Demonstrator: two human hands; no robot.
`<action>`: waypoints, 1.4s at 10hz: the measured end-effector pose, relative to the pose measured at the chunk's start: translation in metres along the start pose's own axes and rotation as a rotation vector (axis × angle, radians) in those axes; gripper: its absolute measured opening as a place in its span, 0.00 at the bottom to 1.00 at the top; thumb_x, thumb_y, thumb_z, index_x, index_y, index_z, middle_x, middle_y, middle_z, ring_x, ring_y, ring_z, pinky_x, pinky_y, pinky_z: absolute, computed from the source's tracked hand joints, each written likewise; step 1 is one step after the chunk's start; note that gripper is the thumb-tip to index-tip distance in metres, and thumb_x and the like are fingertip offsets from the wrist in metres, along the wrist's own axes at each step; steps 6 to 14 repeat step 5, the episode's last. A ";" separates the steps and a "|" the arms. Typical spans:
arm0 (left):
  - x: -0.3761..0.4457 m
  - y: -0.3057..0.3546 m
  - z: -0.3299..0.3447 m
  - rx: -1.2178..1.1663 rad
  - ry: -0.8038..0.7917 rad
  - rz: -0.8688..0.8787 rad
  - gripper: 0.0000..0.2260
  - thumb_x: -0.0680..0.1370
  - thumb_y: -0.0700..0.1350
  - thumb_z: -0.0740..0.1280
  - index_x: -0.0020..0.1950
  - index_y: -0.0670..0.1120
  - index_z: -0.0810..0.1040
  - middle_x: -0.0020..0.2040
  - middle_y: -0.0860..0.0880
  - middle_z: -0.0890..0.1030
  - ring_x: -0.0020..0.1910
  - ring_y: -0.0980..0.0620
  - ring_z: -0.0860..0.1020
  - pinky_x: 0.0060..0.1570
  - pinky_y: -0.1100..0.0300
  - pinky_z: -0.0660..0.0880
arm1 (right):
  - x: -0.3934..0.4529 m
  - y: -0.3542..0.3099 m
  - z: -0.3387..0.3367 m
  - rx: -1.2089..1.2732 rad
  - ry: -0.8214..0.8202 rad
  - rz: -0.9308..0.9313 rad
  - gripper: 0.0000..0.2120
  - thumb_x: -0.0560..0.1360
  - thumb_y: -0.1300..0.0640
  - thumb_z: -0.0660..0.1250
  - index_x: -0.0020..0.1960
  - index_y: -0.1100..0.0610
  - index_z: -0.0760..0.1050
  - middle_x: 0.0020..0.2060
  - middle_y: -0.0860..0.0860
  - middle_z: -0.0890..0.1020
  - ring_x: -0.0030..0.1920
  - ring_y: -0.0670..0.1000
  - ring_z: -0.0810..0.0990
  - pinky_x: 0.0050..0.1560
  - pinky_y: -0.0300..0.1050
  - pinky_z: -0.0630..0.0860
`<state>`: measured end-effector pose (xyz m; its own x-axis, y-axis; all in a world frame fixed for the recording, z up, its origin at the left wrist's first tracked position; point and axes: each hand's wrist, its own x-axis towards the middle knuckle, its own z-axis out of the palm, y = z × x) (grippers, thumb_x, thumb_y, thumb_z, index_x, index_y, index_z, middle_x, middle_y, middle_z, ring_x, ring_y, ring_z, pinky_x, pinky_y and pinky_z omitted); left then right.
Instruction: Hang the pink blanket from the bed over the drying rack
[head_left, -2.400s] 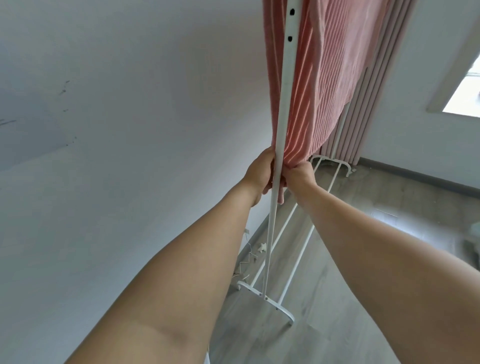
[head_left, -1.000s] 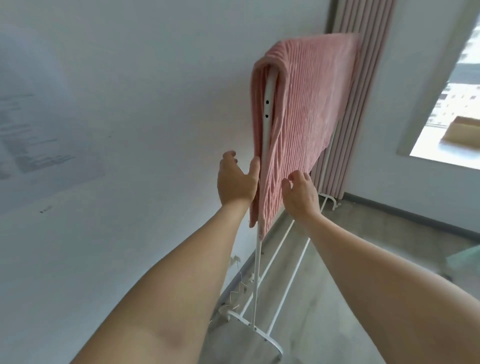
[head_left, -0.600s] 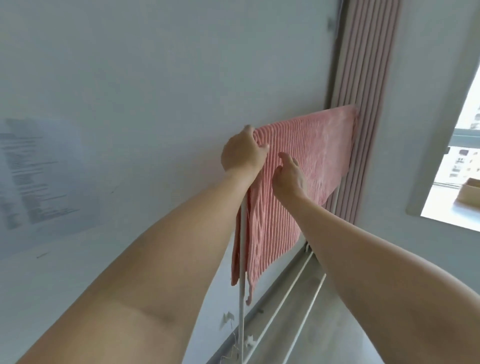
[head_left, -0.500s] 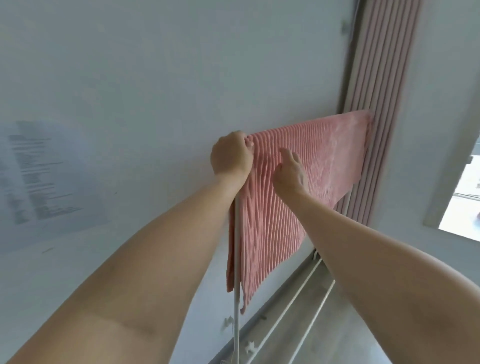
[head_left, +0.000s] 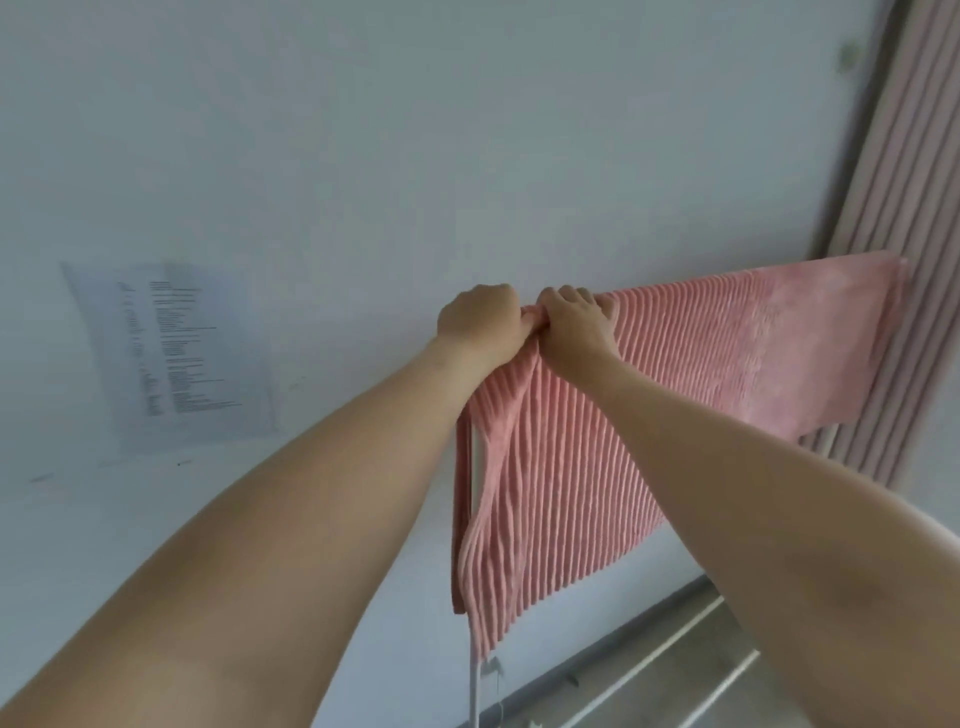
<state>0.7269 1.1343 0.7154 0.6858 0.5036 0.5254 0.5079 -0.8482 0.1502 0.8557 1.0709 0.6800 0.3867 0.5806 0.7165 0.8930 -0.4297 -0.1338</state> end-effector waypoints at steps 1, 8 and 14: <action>-0.001 -0.018 0.002 0.092 -0.052 0.044 0.19 0.81 0.63 0.60 0.43 0.47 0.72 0.47 0.46 0.81 0.44 0.44 0.78 0.42 0.54 0.70 | 0.000 0.014 0.001 0.025 -0.034 0.027 0.09 0.74 0.61 0.60 0.51 0.52 0.72 0.49 0.49 0.76 0.58 0.53 0.73 0.63 0.50 0.59; 0.003 0.012 0.010 0.167 0.260 0.264 0.17 0.81 0.51 0.57 0.60 0.41 0.77 0.56 0.42 0.80 0.57 0.41 0.75 0.55 0.47 0.71 | -0.041 0.057 -0.053 0.024 -0.259 0.548 0.31 0.75 0.63 0.61 0.76 0.59 0.56 0.72 0.59 0.65 0.71 0.61 0.66 0.67 0.58 0.71; 0.003 0.012 0.010 0.167 0.260 0.264 0.17 0.81 0.51 0.57 0.60 0.41 0.77 0.56 0.42 0.80 0.57 0.41 0.75 0.55 0.47 0.71 | -0.041 0.057 -0.053 0.024 -0.259 0.548 0.31 0.75 0.63 0.61 0.76 0.59 0.56 0.72 0.59 0.65 0.71 0.61 0.66 0.67 0.58 0.71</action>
